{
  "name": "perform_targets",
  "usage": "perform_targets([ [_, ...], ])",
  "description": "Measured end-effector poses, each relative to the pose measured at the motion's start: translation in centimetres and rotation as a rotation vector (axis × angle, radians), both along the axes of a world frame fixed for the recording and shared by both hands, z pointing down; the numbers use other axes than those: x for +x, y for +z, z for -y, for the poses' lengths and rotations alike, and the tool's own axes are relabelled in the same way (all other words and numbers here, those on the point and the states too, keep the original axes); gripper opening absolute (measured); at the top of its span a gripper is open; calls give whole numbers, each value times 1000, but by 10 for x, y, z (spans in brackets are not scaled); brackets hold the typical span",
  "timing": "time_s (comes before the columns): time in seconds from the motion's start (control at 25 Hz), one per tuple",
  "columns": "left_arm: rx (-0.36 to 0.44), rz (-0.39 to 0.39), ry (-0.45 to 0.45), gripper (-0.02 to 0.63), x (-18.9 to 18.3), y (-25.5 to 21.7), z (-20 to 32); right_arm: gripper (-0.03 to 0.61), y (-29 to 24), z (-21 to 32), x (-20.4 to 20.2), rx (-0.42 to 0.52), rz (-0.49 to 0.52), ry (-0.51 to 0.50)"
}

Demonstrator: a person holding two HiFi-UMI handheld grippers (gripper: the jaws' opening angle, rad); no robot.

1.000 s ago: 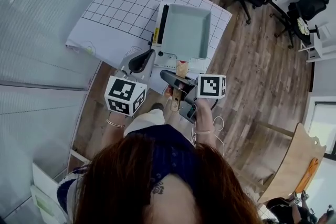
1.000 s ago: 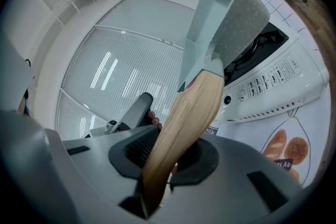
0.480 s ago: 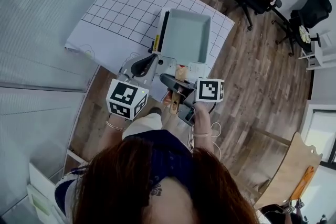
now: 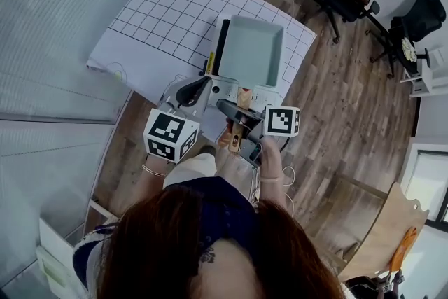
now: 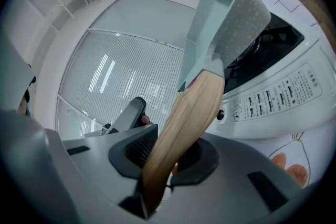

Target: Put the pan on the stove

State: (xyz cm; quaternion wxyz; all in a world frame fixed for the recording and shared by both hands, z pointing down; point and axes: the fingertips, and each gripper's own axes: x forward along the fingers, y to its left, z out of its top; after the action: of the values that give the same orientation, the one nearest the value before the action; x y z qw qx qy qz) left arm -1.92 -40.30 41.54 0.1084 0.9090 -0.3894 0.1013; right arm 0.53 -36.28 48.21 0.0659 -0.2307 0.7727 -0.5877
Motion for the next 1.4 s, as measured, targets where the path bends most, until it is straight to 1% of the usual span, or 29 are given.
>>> perform_targets([
  [0.24,-18,-2,-3,15,-1,5,5,95,9,9,2,-16,8,-7],
  [0.4,-33,0,1,15,-1,10,9,97,17,14,3,-45,7,-7],
  [0.52,-41,0,2,15,-2,13,12,97,22,18,3,-46,7,-15],
  [0.6,-43,1,4,15,-2,14,15,97,23,21,2,-39,9,-20],
  [0.84,-41,7,6,15,-3,18,25,97,32,27,6,-66,14,-14],
  [1.12,-53,7,11,15,0,22,30,98,33,33,8,-46,23,-26],
  [1.4,-59,4,26,15,6,24,31,97,42,32,8,-63,22,-31],
])
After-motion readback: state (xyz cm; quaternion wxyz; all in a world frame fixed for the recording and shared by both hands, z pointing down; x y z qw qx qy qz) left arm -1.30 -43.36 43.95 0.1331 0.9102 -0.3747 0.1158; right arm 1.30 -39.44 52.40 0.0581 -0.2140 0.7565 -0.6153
